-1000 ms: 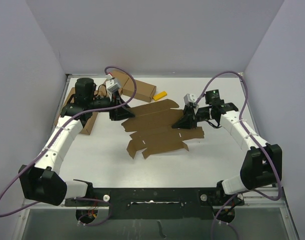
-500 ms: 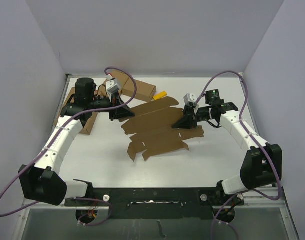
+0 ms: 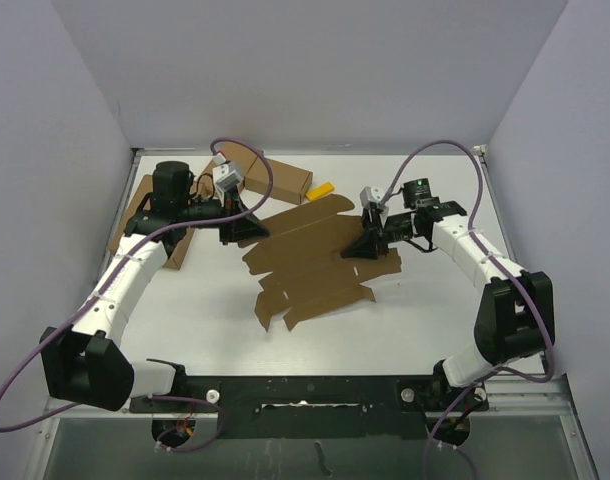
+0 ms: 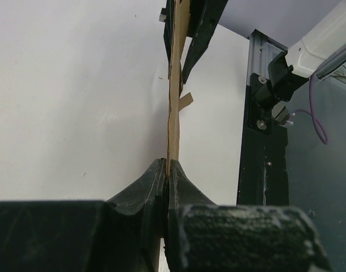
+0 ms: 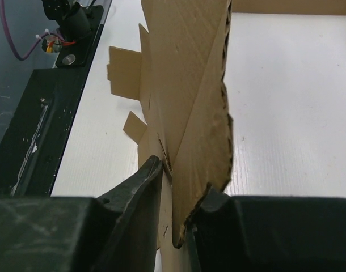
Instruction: Fold the paper box
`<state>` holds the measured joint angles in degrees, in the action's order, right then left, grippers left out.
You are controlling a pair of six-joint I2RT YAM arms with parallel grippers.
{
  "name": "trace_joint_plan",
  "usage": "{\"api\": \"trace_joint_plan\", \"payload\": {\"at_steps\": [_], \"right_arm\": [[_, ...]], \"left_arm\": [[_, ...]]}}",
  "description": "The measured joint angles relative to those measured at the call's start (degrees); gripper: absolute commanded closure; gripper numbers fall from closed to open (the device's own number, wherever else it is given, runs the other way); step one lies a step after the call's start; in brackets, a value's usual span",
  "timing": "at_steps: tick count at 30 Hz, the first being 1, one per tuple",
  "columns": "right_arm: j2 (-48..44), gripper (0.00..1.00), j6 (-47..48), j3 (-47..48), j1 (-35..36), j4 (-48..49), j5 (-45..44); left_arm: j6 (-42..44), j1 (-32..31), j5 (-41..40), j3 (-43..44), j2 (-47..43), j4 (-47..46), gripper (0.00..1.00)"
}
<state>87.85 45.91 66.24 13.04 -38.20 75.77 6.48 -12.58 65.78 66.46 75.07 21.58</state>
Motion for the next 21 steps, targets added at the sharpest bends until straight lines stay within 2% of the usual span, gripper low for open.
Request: {"api": "trace_joint_plan", "payload": {"at_steps": [3,4,11,14,21], "right_arm": [[0.68,0.69,-0.92,0.0,0.15,0.33,-1.07],[0.79,0.62,-1.38,0.0,0.13,0.46,-1.55],[0.85,0.45,-3.43,0.0,-0.31,1.73,-4.55],[0.85,0.42,-4.04,0.0,-1.38,2.03,-5.25],[0.66,0.41,-5.84,-0.11,-6.1,3.72,-6.64]], "left_arm": [[-0.15,0.09,-0.28,-0.11,0.0,-0.11,1.0],[-0.22,0.22,-0.46,-0.11,0.0,-0.24,1.0],[-0.96,1.6,-1.53,-1.2,-0.02,-2.23,1.0],[-1.6,2.34,-2.23,-2.86,-0.17,-3.26,1.0],[-2.86,4.22,-4.5,-5.9,-0.28,-4.96,1.0]]}}
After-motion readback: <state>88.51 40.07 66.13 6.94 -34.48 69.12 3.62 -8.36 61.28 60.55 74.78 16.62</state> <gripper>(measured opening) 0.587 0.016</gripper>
